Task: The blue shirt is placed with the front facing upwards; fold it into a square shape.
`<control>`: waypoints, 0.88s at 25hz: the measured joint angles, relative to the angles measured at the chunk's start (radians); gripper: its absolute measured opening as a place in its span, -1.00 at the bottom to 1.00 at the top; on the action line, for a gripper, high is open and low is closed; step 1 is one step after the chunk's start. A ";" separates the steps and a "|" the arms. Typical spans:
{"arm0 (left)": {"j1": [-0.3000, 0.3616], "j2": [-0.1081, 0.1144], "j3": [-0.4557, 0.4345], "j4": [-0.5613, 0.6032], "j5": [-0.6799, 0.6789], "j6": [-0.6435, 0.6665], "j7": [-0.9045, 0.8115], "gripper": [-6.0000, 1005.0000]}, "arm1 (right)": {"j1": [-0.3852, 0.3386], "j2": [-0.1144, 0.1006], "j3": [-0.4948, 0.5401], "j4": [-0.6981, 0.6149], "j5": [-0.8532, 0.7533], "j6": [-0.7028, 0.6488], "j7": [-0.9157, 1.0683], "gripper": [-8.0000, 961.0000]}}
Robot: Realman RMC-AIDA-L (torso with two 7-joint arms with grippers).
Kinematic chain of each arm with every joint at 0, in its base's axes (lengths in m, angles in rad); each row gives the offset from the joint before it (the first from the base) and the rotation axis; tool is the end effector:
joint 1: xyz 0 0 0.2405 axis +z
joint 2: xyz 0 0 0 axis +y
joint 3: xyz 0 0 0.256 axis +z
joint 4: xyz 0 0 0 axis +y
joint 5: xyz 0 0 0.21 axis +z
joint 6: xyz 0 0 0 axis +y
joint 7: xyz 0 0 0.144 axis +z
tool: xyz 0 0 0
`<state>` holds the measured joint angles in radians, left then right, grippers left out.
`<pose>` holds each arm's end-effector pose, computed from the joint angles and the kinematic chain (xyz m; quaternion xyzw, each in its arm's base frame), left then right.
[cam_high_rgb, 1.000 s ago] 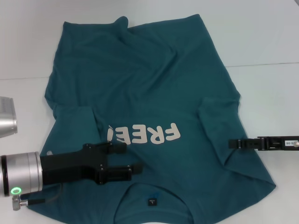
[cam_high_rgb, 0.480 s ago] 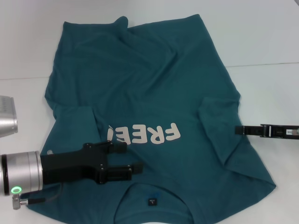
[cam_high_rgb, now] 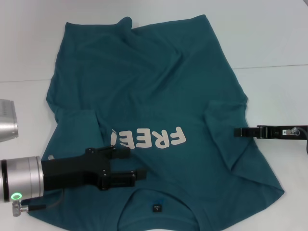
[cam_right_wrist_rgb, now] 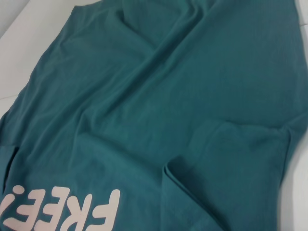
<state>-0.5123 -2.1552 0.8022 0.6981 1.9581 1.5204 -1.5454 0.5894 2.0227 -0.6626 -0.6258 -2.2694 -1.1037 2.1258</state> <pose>-0.2393 0.3216 -0.0348 -0.9237 -0.2756 -0.2541 0.0792 0.3239 0.3795 0.0224 -0.7817 0.5503 0.1314 0.2625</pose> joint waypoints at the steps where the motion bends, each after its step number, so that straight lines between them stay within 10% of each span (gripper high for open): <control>1: 0.000 0.000 0.000 0.000 0.000 0.000 0.000 0.77 | 0.002 0.000 0.000 0.002 -0.001 0.001 0.000 0.52; 22: 0.002 0.000 0.000 -0.002 -0.002 0.000 0.002 0.77 | 0.017 0.018 -0.035 0.007 -0.001 -0.014 -0.004 0.52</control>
<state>-0.5108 -2.1552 0.8023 0.6964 1.9563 1.5201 -1.5435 0.6069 2.0409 -0.6976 -0.6193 -2.2703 -1.1173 2.1215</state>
